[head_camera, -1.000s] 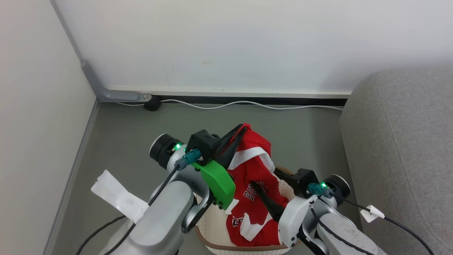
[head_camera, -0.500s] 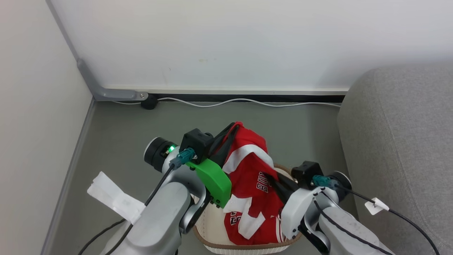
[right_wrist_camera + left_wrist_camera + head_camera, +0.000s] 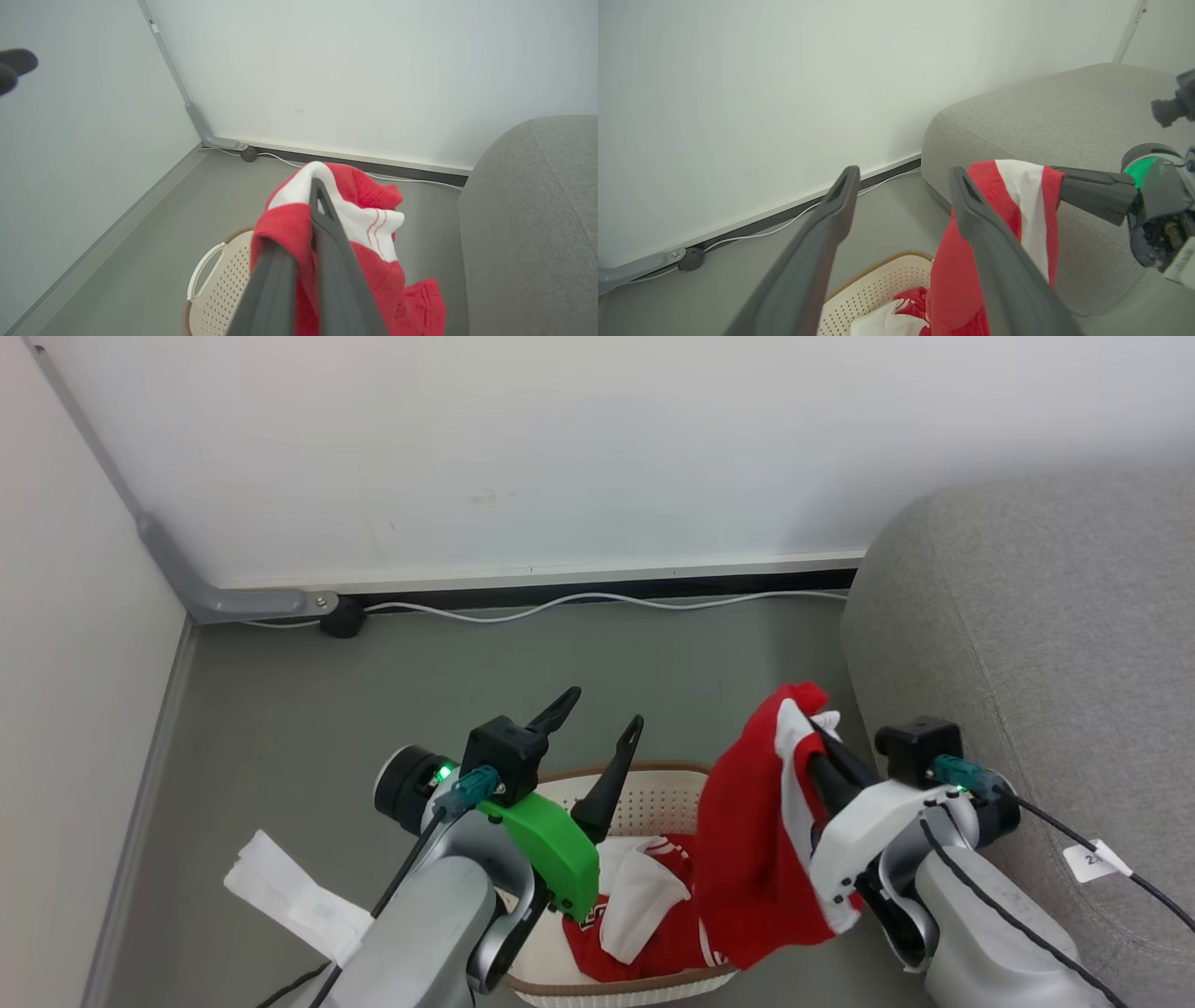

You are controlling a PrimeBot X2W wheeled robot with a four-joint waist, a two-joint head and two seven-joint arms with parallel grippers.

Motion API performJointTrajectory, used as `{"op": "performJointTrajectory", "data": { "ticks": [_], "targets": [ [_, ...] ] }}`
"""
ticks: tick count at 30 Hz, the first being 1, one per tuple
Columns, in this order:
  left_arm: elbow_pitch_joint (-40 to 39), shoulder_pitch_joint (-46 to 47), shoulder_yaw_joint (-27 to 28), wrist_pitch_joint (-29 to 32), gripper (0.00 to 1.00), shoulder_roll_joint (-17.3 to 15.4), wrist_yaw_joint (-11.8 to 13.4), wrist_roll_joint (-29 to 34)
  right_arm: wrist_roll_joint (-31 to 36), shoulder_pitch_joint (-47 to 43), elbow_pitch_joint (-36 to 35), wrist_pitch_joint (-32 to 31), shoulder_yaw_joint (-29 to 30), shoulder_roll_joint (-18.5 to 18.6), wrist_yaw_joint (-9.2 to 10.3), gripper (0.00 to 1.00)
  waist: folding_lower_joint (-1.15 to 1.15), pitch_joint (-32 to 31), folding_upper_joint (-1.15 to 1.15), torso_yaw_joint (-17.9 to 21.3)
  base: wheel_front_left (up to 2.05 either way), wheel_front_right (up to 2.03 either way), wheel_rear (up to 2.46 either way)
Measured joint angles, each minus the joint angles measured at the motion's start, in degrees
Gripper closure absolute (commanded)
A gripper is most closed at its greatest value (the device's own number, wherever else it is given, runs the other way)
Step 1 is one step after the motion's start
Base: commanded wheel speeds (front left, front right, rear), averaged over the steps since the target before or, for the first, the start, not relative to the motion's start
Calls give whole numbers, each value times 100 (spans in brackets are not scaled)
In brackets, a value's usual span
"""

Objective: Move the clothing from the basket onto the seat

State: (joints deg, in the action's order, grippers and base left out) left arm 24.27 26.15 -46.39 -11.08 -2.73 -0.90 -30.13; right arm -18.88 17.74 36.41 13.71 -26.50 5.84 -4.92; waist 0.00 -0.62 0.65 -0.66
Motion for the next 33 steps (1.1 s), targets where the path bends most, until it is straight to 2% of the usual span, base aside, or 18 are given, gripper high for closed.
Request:
{"op": "performJointTrajectory", "data": {
  "ticks": [10,22,33],
  "targets": [
    [30,-363,33,-136,0,-44,-1,-94,-93,-1,-555,52,519,399,254,100,0,-18,0,465,0,0,0],
    [-69,-684,64,-219,0,-43,-10,-138,-21,12,-1426,63,710,665,310,100,0,-58,0,1081,0,0,0],
    [-227,-802,21,-268,0,-37,-44,-137,29,-7,-1804,64,762,922,310,100,0,-68,0,1659,0,0,0]
  ]
}}
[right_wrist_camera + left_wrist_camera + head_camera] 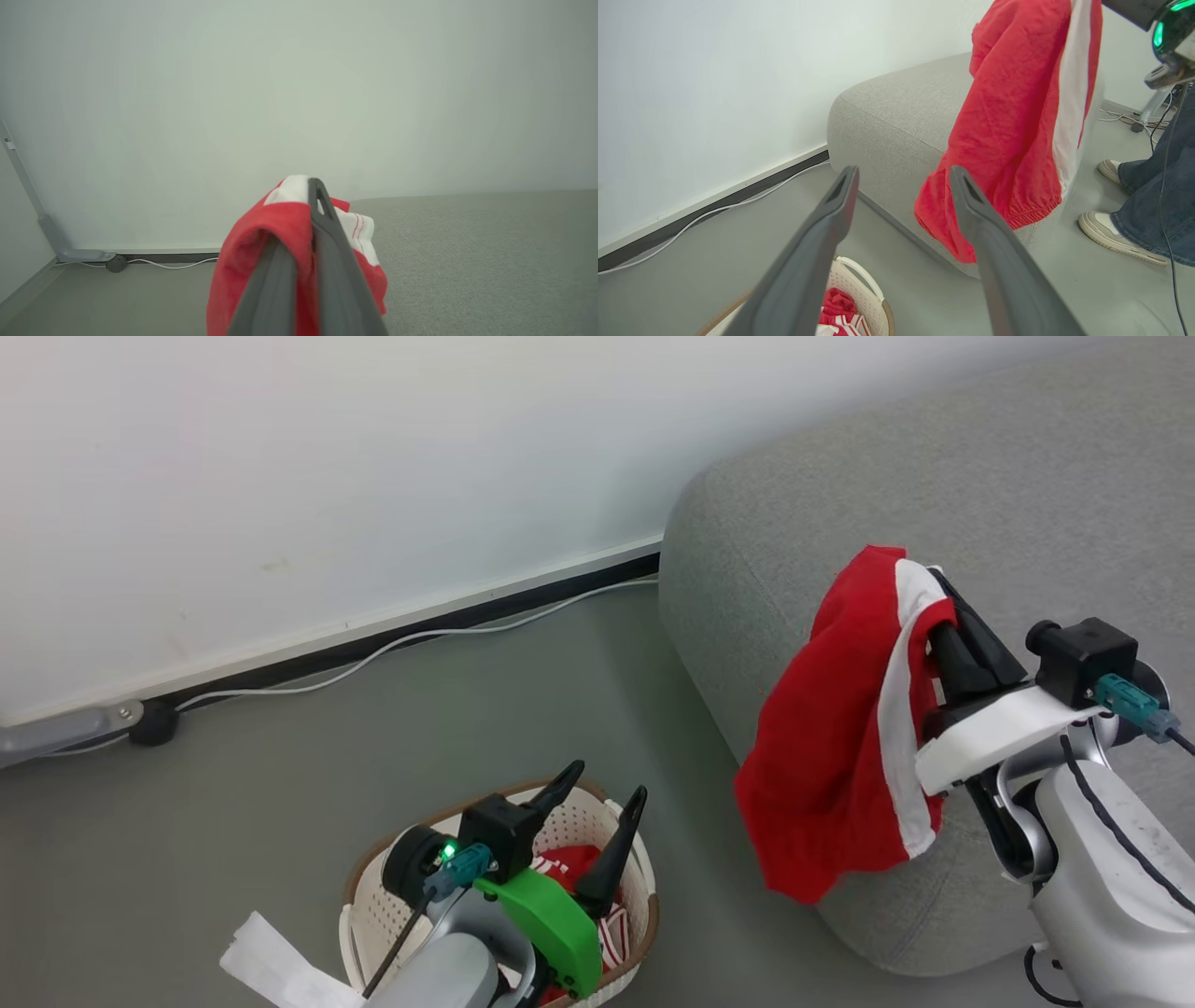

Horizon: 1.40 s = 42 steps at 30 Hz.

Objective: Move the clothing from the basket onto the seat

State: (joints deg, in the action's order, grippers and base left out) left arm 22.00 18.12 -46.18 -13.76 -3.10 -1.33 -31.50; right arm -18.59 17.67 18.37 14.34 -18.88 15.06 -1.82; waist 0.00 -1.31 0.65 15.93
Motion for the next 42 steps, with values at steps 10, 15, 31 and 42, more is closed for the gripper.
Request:
{"op": "performJointTrajectory", "data": {
  "ticks": [10,15,31,42],
  "targets": [
    [-125,-60,-10,-18,0,4,0,10,-1,-59,-332,-25,112,207,42,100,0,96,0,398,0,0,0],
    [-202,-60,-40,-48,0,9,1,63,-3,-70,-508,-78,219,320,51,100,0,218,0,521,0,0,0],
    [-365,150,-86,-46,0,-83,11,321,-154,514,-831,-316,589,664,56,100,0,890,0,466,0,0,0],
    [-723,636,-71,104,0,-283,69,552,-234,2386,-843,-719,1139,971,51,100,0,1543,0,196,0,0,0]
  ]
}}
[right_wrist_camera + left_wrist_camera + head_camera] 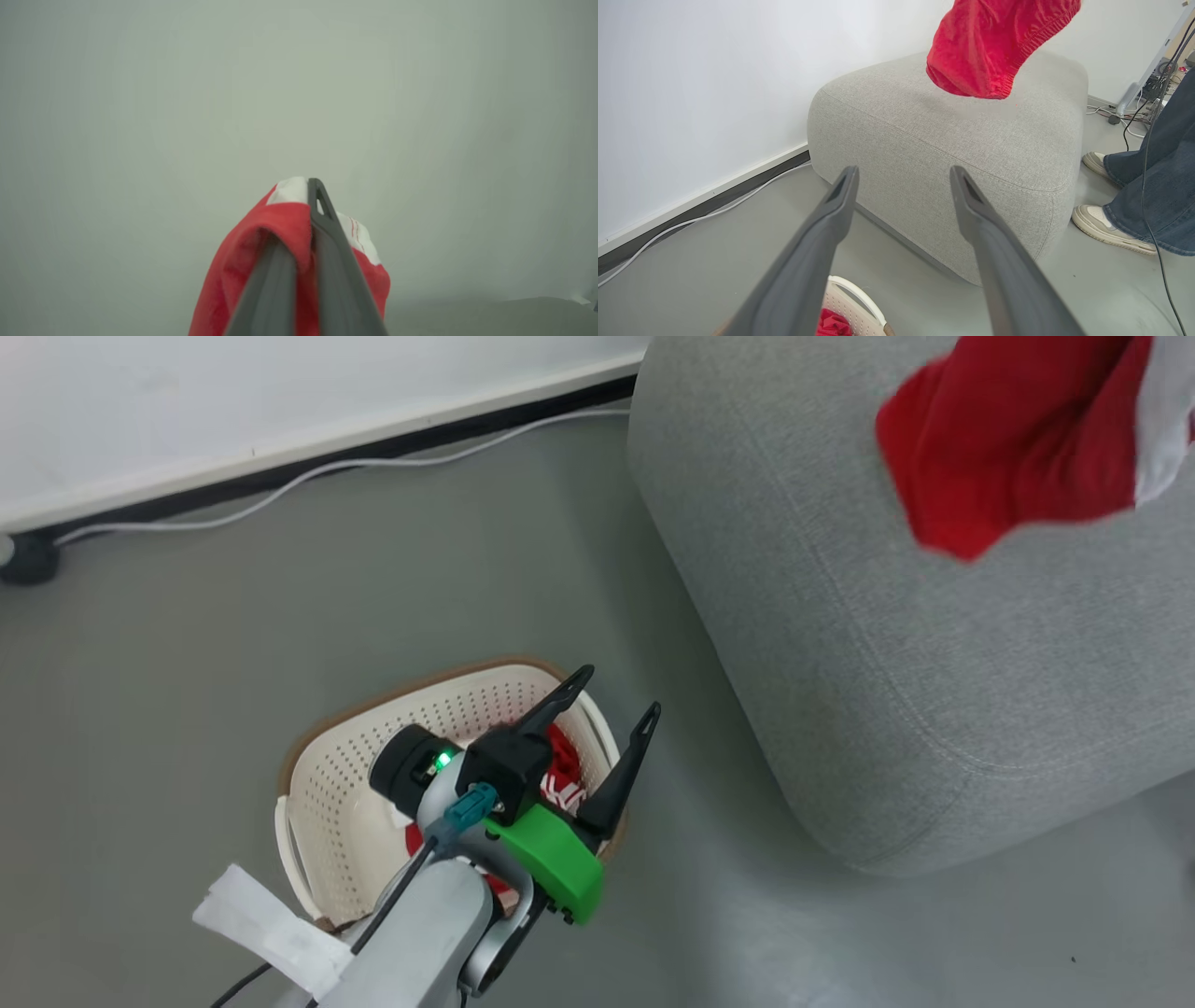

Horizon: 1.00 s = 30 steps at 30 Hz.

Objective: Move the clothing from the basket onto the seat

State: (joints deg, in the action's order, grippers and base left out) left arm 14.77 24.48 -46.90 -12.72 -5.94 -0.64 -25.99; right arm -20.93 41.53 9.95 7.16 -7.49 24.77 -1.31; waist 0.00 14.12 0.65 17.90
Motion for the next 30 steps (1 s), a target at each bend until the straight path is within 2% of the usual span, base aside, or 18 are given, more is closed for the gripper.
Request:
{"op": "performJointTrajectory", "data": {
  "ticks": [5,11,16,23,30],
  "targets": [
    [-203,171,-81,110,0,-3,-3,174,-154,853,191,-242,427,304,91,100,0,296,0,-181,0,0,0],
    [-390,344,-153,234,0,-7,-14,260,-169,1385,594,-527,548,650,134,100,-1,644,0,-433,0,0,0],
    [-587,513,-96,319,0,-68,-4,311,-224,1699,1002,-679,637,699,147,100,-1,994,0,-686,0,0,0],
    [-789,696,93,371,0,-248,114,359,-188,2034,1329,-631,827,985,246,100,-1,1450,0,-844,0,0,0],
    [-853,735,115,419,0,-323,123,504,-180,1922,1862,-458,917,876,345,100,-1,1757,0,-814,0,0,0]
  ]
}}
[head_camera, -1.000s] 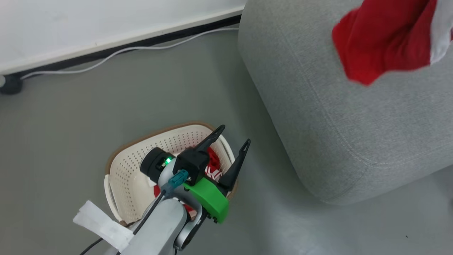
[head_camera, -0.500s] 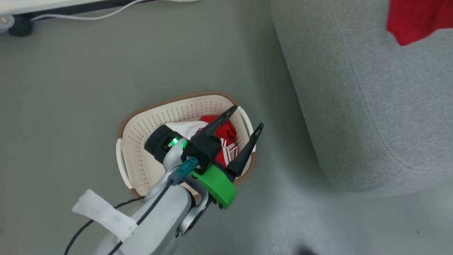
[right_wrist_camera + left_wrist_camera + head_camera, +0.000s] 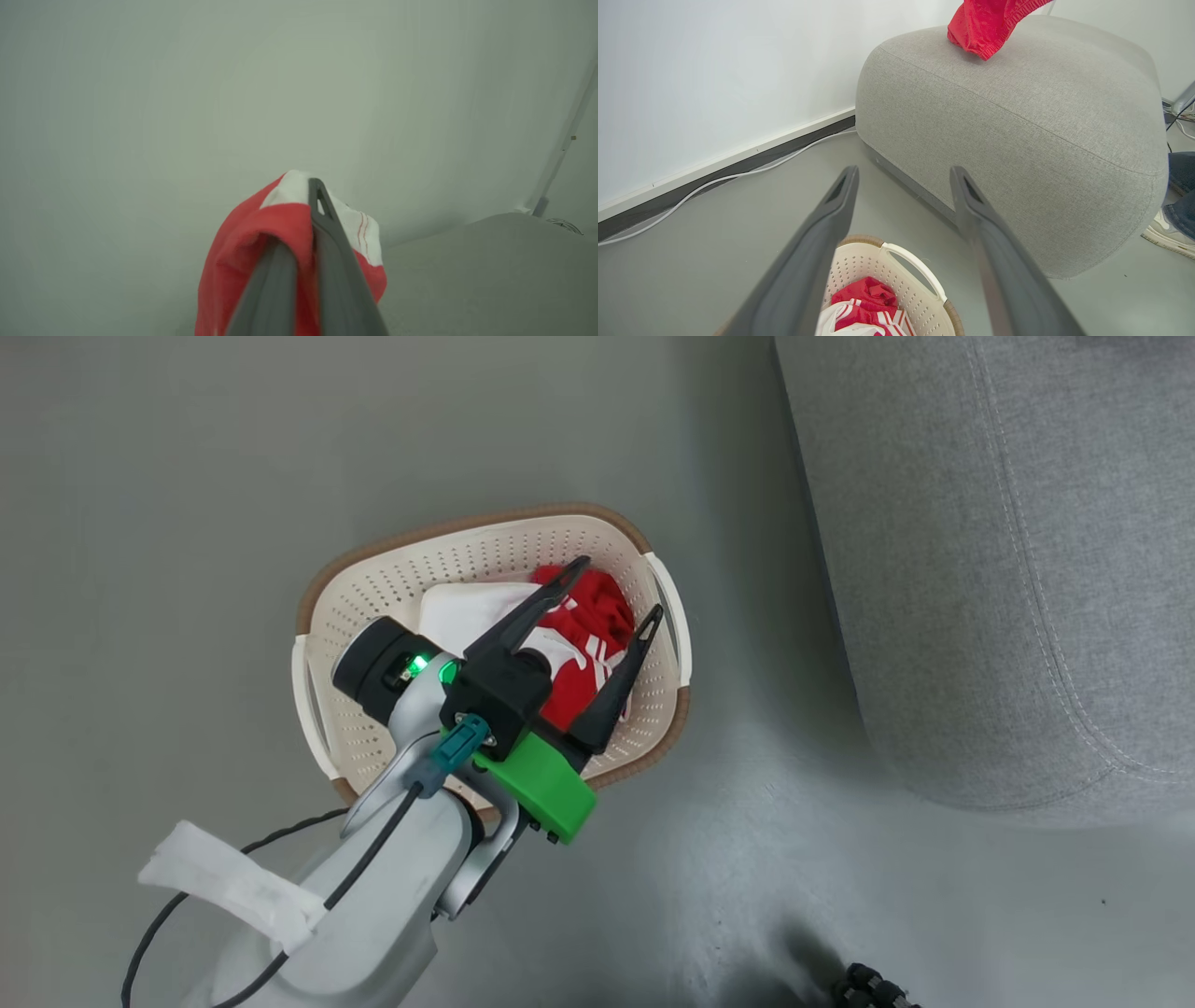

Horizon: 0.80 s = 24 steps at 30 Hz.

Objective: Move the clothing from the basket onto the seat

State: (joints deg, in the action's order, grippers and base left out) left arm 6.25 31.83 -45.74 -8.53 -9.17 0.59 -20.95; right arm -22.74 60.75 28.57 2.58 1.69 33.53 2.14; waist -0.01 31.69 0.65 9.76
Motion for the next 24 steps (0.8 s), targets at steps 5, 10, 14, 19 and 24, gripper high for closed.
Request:
{"op": "performJointTrajectory", "data": {
  "ticks": [5,10,14,19,24],
  "targets": [
    [-122,29,0,78,0,-40,12,13,-201,-442,501,231,104,-380,67,100,0,158,0,105,0,0,0],
    [-137,78,-54,90,0,-69,-7,37,-254,-937,1067,501,190,-662,158,100,0,288,0,213,0,0,0],
    [-156,79,-54,89,0,-71,-7,47,-246,-1222,1363,605,64,-834,149,100,0,326,0,254,0,0,0],
    [-155,80,-54,59,0,-86,-7,55,-247,-1290,1634,833,-38,-1109,124,100,0,320,0,279,0,0,0],
    [-130,79,-48,-5,0,-100,-7,55,-209,-1316,1791,957,-100,-1118,71,17,1,237,0,302,0,0,0]
  ]
}}
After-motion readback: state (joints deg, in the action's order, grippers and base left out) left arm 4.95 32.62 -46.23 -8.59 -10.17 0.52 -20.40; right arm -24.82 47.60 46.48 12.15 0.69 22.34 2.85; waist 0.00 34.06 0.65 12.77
